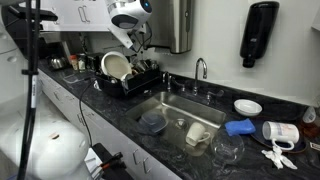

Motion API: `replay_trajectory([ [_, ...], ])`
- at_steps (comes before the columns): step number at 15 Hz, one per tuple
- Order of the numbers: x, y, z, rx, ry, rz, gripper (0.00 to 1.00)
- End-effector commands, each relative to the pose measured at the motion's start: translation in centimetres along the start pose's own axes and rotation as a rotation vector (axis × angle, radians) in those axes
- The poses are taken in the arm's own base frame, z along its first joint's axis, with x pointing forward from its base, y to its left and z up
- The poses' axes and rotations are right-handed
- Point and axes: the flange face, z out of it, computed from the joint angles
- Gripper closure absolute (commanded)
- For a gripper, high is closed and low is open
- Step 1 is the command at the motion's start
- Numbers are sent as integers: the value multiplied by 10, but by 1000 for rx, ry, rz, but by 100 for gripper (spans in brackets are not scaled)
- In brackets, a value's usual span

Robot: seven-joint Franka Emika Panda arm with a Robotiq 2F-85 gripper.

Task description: Put the white plate on the dish rack

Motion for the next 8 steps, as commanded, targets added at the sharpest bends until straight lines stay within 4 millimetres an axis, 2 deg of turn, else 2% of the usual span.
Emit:
replay_trajectory([
  [1,-16,9,-17,-144,-26,74,0],
  [8,-26,20,-25,-395,-142,210,0],
])
